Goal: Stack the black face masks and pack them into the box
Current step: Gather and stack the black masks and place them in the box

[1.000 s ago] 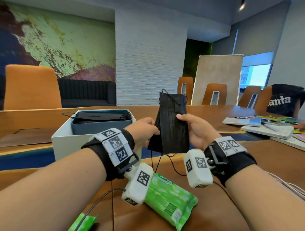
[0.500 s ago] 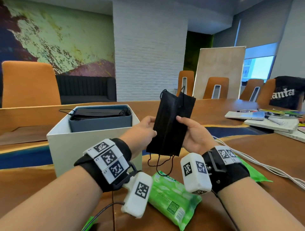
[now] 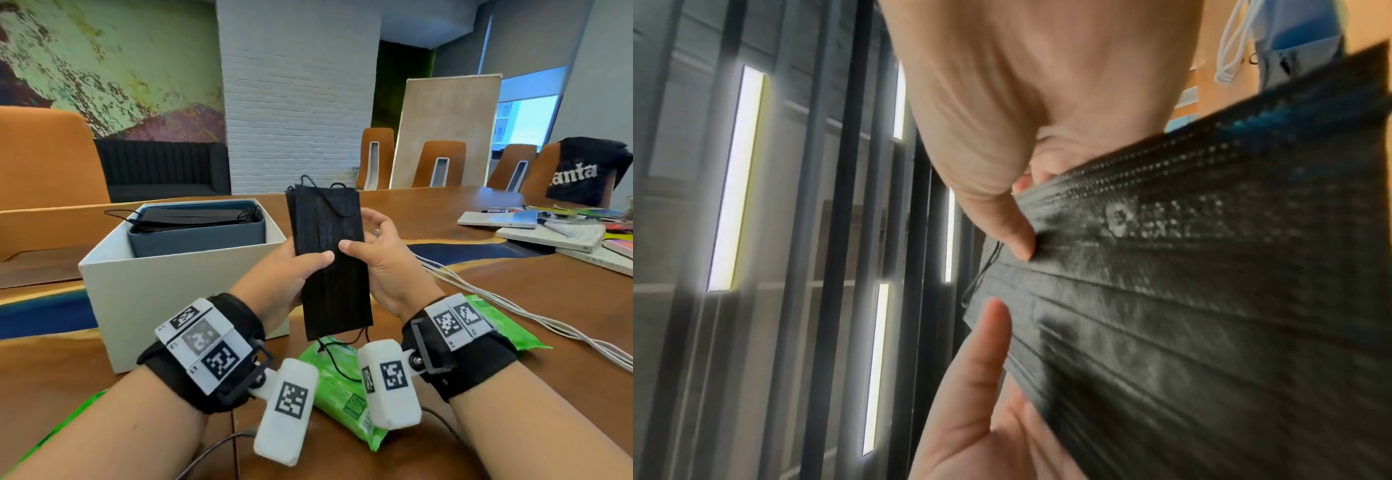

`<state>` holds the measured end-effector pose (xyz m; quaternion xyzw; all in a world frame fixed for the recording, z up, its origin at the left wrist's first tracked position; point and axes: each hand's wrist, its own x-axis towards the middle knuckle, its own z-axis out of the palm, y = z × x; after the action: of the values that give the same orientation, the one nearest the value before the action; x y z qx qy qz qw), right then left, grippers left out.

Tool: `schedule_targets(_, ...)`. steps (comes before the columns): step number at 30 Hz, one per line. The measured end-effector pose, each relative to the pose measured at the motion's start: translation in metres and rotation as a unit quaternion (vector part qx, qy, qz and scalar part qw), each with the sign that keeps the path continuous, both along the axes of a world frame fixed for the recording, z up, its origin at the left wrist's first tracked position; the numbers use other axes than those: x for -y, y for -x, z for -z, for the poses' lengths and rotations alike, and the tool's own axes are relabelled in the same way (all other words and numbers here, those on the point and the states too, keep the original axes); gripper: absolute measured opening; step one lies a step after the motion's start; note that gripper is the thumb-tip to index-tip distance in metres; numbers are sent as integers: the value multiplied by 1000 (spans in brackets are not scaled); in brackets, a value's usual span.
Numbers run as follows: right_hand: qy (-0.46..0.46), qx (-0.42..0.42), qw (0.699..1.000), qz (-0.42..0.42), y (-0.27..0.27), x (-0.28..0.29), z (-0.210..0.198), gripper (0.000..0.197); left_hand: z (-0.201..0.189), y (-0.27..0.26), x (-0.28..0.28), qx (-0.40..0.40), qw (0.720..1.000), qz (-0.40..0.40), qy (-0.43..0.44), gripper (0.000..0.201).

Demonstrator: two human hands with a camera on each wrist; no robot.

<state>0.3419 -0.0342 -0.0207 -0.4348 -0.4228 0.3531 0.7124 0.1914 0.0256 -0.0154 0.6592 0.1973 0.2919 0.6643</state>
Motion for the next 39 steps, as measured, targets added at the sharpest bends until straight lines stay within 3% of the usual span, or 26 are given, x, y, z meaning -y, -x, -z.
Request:
schedule_targets(2,-6,-15,1000,-27,2,1,-1,59,-3,3,-2,5,1000,-21,6,34)
schedule_targets(6,-10,-25,996,-81,6,3,0,48,-11,10,-3,9,999,-36,6,28)
schedule_targets(11,-31,-45,993,-104,12,5,-1,41,-13,14,-3,15,999,1,-36,28)
schedule_targets(14,-48,-42,993,-101,12,7,-4,34,-10,16,-5,14,999,14,-48,39)
schedule_targets(16,-28,-17,994,-105,10,8,-4,38,-9,16,-5,4,999,23,-48,36)
schedule_targets(21,93,133,977,-136,-3,9,2,50,-2,15,-7,-67,995,47,-55,33)
schedule_targets(27,159,160,966,-127,-10,4,10,44,11,10,-9,-145,988,15,-48,25)
schedule_targets(31,150,153,969,-124,-15,8,1,32,-1,13,-9,-113,992,-35,-45,21)
schedule_targets(35,151,78,985,-29,-28,17,-17,17,-27,29,-12,-24,996,-78,-27,18)
schedule_targets(37,196,112,973,48,-40,15,-24,20,-40,42,-13,16,996,-87,-23,18)
schedule_targets(39,265,192,939,102,-51,3,-31,25,-51,52,-16,50,994,-98,-20,19)
